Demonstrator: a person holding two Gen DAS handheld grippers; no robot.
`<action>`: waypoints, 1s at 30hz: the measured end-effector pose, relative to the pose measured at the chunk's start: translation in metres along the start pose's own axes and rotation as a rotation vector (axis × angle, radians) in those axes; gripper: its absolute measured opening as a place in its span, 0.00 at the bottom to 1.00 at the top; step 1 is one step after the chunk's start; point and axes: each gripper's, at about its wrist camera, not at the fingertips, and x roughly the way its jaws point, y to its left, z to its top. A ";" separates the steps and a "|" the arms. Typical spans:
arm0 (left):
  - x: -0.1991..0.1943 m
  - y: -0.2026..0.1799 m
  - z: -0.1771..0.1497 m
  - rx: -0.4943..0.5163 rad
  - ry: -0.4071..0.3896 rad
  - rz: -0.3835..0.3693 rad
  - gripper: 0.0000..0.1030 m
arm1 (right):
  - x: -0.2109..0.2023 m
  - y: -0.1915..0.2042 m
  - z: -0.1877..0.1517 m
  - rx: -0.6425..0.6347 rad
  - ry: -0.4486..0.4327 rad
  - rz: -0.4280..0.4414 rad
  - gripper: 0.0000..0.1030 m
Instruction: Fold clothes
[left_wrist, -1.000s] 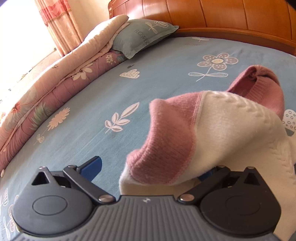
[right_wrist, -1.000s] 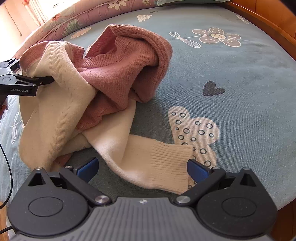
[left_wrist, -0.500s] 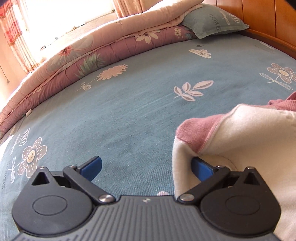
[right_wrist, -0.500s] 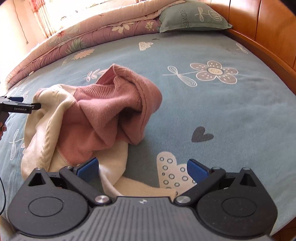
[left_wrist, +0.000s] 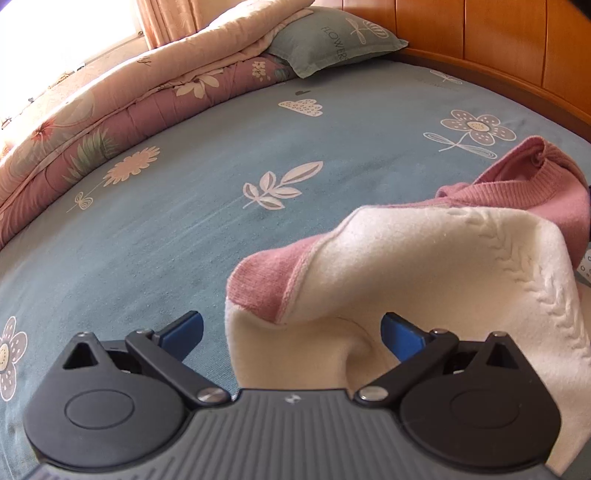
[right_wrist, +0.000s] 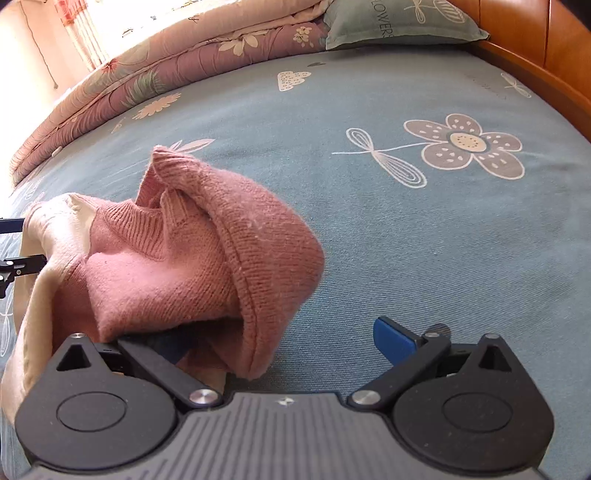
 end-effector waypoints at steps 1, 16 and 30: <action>0.009 0.000 0.003 -0.001 0.016 -0.011 0.99 | 0.007 -0.001 0.002 0.007 0.005 -0.004 1.00; 0.039 0.003 0.002 -0.028 0.035 -0.068 0.97 | 0.045 -0.013 0.010 -0.053 -0.024 -0.040 1.00; 0.055 -0.001 0.013 0.005 0.025 0.142 0.99 | 0.061 -0.002 0.038 -0.164 -0.109 -0.189 1.00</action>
